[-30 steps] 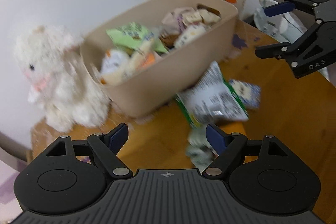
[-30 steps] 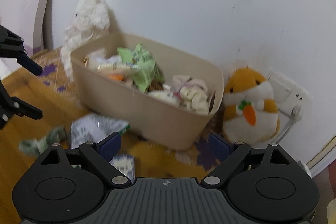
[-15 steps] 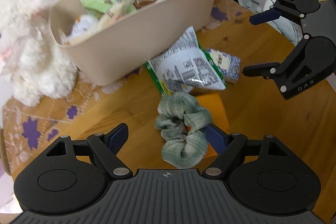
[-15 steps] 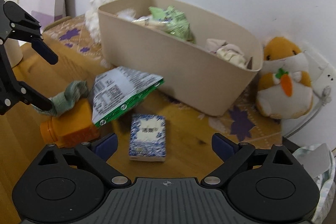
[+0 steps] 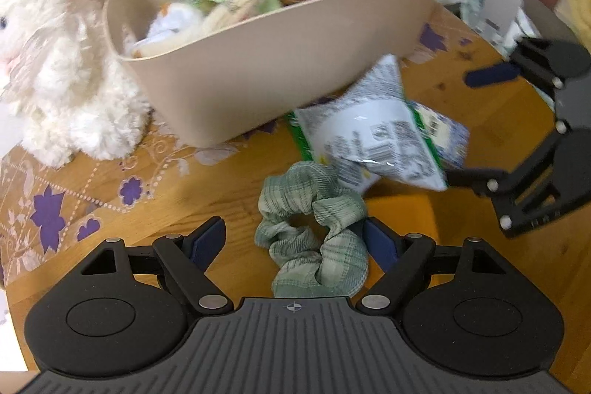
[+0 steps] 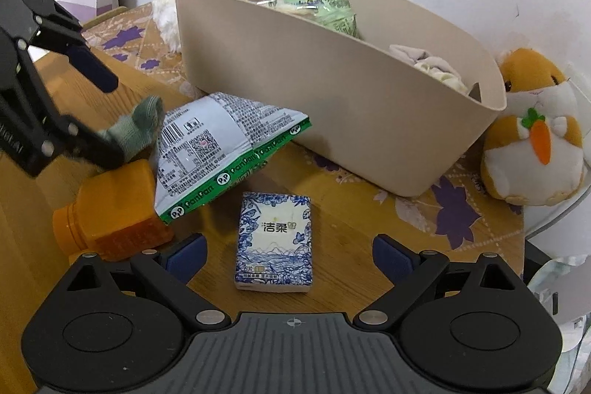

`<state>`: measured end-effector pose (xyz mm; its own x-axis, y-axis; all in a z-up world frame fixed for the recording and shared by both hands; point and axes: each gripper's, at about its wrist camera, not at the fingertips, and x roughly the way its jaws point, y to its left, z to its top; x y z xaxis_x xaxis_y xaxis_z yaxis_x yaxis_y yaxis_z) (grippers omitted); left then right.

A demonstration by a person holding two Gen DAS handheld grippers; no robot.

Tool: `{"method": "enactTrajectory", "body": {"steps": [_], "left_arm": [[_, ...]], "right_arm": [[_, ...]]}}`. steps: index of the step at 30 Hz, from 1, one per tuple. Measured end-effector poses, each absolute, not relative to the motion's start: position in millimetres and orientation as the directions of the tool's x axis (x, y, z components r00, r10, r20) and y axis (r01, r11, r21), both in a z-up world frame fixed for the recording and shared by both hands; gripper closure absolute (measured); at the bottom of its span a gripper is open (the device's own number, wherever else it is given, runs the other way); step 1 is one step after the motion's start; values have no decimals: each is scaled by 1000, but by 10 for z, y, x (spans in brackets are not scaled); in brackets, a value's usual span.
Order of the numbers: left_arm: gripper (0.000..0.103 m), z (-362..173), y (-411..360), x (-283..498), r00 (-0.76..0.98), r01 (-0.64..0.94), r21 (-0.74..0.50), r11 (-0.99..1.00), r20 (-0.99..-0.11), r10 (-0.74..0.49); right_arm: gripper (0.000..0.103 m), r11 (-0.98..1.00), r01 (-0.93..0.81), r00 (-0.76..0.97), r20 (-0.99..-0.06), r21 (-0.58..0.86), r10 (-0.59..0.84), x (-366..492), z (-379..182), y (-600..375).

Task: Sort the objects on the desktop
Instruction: 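Grasp the green plaid scrunchie with the left tool while the right tool grips the blue tissue pack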

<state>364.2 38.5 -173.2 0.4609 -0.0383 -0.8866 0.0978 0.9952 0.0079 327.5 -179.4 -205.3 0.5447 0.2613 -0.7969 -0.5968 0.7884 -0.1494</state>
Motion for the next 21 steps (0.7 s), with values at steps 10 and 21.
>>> {"method": "enactTrajectory", "body": {"steps": [10,21], "left_arm": [[27,-1962,516,3734,396,37,44,998,-918,26],[58,-1993,544,3711,374,17,-7,1000,-927,-13]], "right_arm": [[10,798,-585,539,-804,-143,251,3325,-2146,-1756],[46,799,-594,500,-821,-93,276,3310,-2180,-1755]]}}
